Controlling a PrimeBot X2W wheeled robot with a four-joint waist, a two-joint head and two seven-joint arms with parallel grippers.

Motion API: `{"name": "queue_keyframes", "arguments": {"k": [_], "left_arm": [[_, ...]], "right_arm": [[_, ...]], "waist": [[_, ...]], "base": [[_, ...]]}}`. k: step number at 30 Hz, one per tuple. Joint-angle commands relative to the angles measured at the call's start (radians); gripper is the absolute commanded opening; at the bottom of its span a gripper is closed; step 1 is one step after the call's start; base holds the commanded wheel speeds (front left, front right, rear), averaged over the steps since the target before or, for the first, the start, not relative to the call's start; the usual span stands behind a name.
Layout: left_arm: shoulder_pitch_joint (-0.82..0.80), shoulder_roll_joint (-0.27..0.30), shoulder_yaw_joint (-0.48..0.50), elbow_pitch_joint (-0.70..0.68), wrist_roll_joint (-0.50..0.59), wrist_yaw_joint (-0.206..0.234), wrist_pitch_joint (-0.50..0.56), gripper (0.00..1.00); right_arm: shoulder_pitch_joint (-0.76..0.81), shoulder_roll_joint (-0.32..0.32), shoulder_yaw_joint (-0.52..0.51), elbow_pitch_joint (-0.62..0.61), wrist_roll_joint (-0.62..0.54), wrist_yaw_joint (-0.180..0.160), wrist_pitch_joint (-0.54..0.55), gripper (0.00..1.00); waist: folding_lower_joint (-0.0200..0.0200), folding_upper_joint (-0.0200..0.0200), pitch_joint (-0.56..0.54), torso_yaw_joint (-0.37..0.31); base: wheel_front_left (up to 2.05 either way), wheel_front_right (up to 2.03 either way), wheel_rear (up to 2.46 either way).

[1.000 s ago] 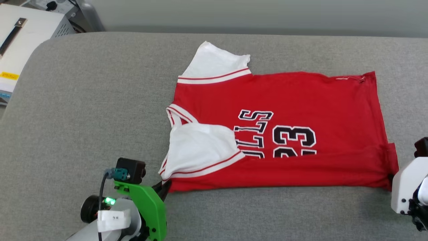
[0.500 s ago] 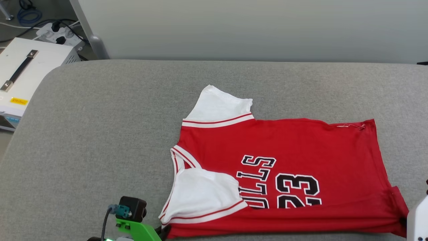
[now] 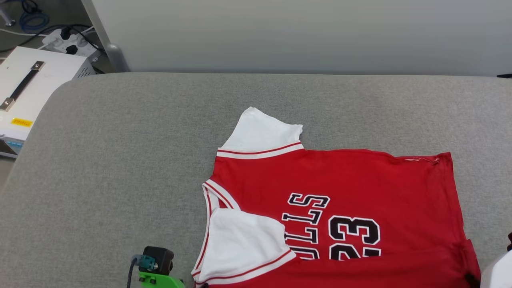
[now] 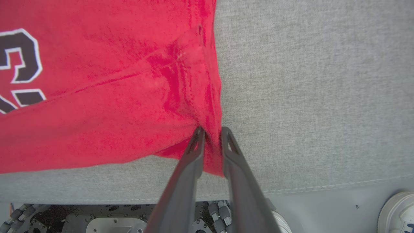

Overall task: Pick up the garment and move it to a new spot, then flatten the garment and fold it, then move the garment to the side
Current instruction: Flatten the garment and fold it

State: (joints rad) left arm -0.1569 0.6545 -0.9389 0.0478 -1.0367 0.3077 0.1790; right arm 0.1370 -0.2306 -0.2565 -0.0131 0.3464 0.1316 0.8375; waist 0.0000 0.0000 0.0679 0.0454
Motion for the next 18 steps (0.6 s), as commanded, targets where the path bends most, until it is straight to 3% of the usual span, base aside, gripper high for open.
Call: {"name": "queue_keyframes", "arguments": {"k": [1,7,13,15,16,18], "left_arm": [[-0.016,-0.005,0.002,0.006,0.007,-0.006,-0.010,1.00],[-0.044,-0.019,0.042,-0.002,0.039,-0.003,-0.104,1.00],[-0.068,-0.040,0.112,-0.028,0.087,-0.016,-0.294,1.00],[-0.072,-0.048,0.139,-0.033,0.103,-0.013,-0.362,1.00],[-0.071,-0.065,0.184,-0.049,0.133,-0.012,-0.420,1.00],[-0.062,-0.079,0.220,-0.060,0.157,-0.013,-0.434,1.00]], "right_arm": [[-0.016,0.000,-0.002,0.002,0.000,-0.001,-0.019,1.00],[-0.050,-0.017,0.009,-0.024,0.009,-0.001,-0.147,1.00],[-0.079,-0.030,0.034,-0.070,0.037,-0.001,-0.325,1.00],[-0.086,-0.035,0.046,-0.089,0.044,-0.001,-0.390,1.00],[-0.092,-0.039,0.064,-0.117,0.051,-0.001,-0.493,1.00],[-0.090,-0.042,0.081,-0.131,0.050,-0.001,-0.552,1.00]], "waist": [[0.0000,0.0000,-0.004,0.002],[0.0000,0.0000,-0.031,0.009],[0.0000,0.0000,-0.060,0.006],[0.0000,0.0000,-0.064,0.004],[0.0000,0.0000,-0.065,0.002],[0.0000,0.0000,-0.064,0.001]], "base": [[0.00,0.00,0.00],[0.00,0.00,0.00],[0.00,0.00,0.00],[0.00,0.00,0.00],[0.00,0.00,0.00],[0.00,0.00,0.00]]}}
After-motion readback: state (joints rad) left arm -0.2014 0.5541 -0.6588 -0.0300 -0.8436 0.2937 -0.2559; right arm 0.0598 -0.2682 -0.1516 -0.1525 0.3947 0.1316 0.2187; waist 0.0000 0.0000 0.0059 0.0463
